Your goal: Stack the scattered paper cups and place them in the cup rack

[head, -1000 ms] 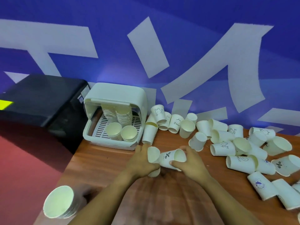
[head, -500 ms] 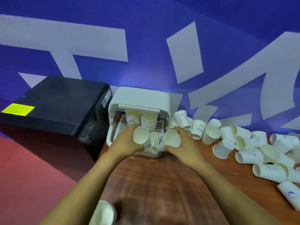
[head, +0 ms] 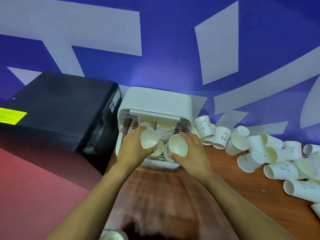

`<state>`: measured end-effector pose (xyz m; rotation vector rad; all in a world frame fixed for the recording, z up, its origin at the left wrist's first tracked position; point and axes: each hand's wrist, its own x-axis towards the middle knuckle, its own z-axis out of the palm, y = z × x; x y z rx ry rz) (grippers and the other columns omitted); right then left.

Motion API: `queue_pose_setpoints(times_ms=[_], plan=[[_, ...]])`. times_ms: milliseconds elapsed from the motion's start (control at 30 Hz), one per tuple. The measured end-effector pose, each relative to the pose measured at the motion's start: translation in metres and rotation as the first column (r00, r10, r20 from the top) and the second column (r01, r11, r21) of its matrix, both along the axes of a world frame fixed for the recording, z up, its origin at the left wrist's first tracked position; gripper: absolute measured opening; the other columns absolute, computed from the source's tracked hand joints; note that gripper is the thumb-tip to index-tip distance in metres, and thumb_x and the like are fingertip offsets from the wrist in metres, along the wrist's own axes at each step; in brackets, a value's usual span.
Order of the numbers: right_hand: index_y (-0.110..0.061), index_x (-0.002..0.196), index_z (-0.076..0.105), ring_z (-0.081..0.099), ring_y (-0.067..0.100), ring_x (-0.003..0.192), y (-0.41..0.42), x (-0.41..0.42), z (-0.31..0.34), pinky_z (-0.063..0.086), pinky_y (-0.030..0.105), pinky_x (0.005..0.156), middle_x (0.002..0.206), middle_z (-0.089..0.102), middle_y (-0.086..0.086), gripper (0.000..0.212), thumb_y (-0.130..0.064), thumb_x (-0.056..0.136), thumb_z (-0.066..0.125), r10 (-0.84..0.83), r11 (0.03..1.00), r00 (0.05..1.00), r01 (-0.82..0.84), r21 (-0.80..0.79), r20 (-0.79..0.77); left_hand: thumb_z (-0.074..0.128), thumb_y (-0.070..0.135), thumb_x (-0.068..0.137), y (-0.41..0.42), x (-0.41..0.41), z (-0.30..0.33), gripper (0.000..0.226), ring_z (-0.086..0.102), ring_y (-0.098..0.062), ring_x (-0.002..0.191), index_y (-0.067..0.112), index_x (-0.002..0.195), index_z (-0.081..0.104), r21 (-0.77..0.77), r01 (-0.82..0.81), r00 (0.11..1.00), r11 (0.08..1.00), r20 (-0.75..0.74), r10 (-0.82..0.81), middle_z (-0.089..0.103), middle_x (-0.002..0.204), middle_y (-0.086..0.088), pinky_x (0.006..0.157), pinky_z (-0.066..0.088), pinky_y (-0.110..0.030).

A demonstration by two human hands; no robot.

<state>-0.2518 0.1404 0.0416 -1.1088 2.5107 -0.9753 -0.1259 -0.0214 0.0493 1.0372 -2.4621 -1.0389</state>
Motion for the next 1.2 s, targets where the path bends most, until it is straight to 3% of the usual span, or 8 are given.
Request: queue_pose_setpoints(times_ms=[233,367,433,600,833,1000,1100,1200], plan=[[-0.026,0.138,0.042,0.034,0.008,0.126,-0.006,-0.009,-0.018,0.021,0.013,0.097,0.137,0.04,-0.009,0.072,-0.042,0.075,0.074,0.016,0.999,1.0,-0.016,0.03,0.004,0.081,0.034,0.067,-0.002,-0.018,-0.011,0.072,0.047,-0.022,0.12,0.024,0.13,0.047,0.013,0.011,1.0,1.0,0.016,-0.011,0.052,0.13,0.002,0.096,0.043,-0.04],[-0.023,0.138,0.043,0.037,0.011,0.126,-0.003,-0.012,-0.025,0.025,0.017,0.101,0.137,0.042,-0.008,0.074,-0.042,0.074,0.075,0.006,0.999,1.0,-0.007,0.031,0.027,0.081,0.038,0.068,0.002,-0.019,-0.014,0.073,0.047,-0.015,0.118,0.023,0.13,0.046,0.024,0.033,0.999,0.999,-0.014,-0.033,0.053,0.126,0.006,0.091,0.04,-0.028],[-0.023,0.137,0.044,0.037,0.011,0.127,-0.002,-0.014,-0.027,0.024,0.016,0.102,0.138,0.042,-0.008,0.074,-0.042,0.073,0.076,-0.007,1.0,1.0,0.006,0.026,0.029,0.08,0.042,0.068,0.003,-0.019,-0.017,0.07,0.049,-0.015,0.114,0.025,0.127,0.047,0.031,0.059,0.998,0.998,-0.007,-0.058,0.054,0.123,0.007,0.089,0.042,-0.03],[-0.024,0.137,0.044,0.036,0.011,0.126,-0.002,-0.014,-0.03,0.024,0.015,0.099,0.137,0.042,-0.009,0.073,-0.046,0.073,0.074,-0.021,0.999,0.999,0.02,0.04,0.025,0.079,0.043,0.068,-0.001,-0.021,-0.021,0.061,0.053,-0.016,0.104,0.027,0.118,0.049,0.075,0.108,0.987,0.991,0.11,-0.116,0.057,0.116,0.005,0.082,0.045,-0.032],[-0.025,0.141,0.037,0.036,0.017,0.13,-0.003,-0.015,-0.042,0.031,0.028,0.106,0.144,0.04,-0.007,0.082,-0.057,0.073,0.07,0.025,0.991,0.999,-0.028,0.133,0.026,0.081,0.037,0.067,-0.004,-0.028,-0.03,0.073,0.054,-0.021,0.113,0.028,0.129,0.045,0.075,0.185,0.938,0.98,0.282,-0.199,0.055,0.128,0.005,0.088,0.046,-0.036],[-0.023,0.148,0.028,0.022,0.017,0.139,0.005,-0.016,-0.045,0.022,0.033,0.113,0.154,0.026,-0.006,0.087,-0.057,0.077,0.066,0.104,0.945,0.993,-0.114,0.307,0.05,0.083,0.034,0.066,-0.003,-0.026,-0.036,0.094,0.041,-0.024,0.13,0.028,0.143,0.031,0.115,0.207,0.91,0.972,0.342,-0.234,0.037,0.148,0.003,0.101,0.039,-0.041],[-0.026,0.148,0.026,0.019,0.017,0.14,0.014,-0.016,-0.04,0.02,0.033,0.114,0.156,0.022,-0.005,0.084,-0.053,0.079,0.066,0.113,0.95,0.991,-0.13,0.283,0.078,0.082,0.038,0.067,0.0,-0.023,-0.034,0.105,0.019,-0.024,0.144,0.032,0.149,0.017,0.105,0.187,0.906,0.977,0.366,-0.213,0.015,0.159,0.0,0.112,0.027,-0.045],[-0.031,0.145,0.03,0.022,0.02,0.139,0.031,-0.017,-0.033,0.023,0.035,0.113,0.153,0.025,-0.004,0.078,-0.049,0.079,0.067,0.087,0.964,0.991,-0.109,0.242,0.099,0.08,0.038,0.068,0.012,-0.019,-0.027,0.102,0.02,-0.024,0.143,0.032,0.149,0.019,0.073,0.188,0.937,0.98,0.285,-0.201,0.019,0.158,-0.001,0.113,0.027,-0.043]])
